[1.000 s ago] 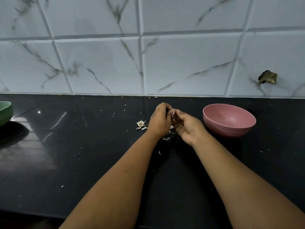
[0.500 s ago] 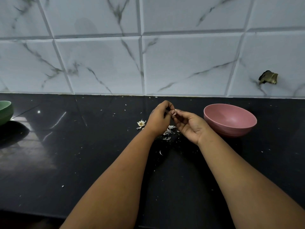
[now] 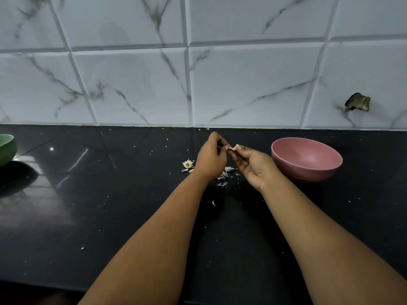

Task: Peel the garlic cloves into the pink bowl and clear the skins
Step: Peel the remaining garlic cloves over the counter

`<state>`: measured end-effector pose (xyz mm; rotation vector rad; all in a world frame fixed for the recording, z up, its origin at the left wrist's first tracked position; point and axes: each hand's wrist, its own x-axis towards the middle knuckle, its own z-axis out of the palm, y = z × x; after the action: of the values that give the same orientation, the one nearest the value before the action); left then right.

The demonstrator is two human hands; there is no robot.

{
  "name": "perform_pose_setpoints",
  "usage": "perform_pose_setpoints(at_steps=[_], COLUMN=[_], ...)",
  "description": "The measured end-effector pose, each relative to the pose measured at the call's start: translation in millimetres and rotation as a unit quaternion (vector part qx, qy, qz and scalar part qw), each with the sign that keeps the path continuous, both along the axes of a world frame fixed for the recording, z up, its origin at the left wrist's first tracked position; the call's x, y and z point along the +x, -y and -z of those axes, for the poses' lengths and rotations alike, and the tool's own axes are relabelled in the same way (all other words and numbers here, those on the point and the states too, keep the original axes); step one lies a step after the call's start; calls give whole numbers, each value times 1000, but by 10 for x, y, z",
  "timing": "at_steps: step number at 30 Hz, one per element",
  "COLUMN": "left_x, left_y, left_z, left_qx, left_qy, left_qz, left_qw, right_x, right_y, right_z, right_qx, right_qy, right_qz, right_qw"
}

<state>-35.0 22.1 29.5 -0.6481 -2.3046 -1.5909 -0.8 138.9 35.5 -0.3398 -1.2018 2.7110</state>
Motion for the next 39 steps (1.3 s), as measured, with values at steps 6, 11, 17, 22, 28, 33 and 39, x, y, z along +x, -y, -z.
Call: perform_pose_setpoints(at_steps=[6, 11, 17, 22, 28, 33, 39], left_x=[36, 51, 24, -60, -38, -62, -56], left_y=[-15, 19, 99, 105, 70, 96, 26], left_z=[-22, -126, -6, 71, 65, 13, 76], left_qx=[42, 118, -11, -127, -153, -110, -93], left_qy=[64, 80, 50, 34, 37, 23, 43], left_qz=[-24, -74, -91, -107, -105, -142, -84], left_qw=[997, 987, 995, 985, 982, 983, 991], right_x=[13, -9, -33, -53, -35, -58, -54], right_y=[41, -21, 28, 44, 51, 26, 25], right_z=[2, 3, 116, 157, 147, 168, 170], right_qx=[31, 39, 198, 255, 277, 289, 304], right_qy=[3, 20, 7, 4, -3, 7, 9], right_qz=[29, 75, 108, 103, 102, 106, 115], right_qw=[999, 996, 974, 961, 955, 952, 946])
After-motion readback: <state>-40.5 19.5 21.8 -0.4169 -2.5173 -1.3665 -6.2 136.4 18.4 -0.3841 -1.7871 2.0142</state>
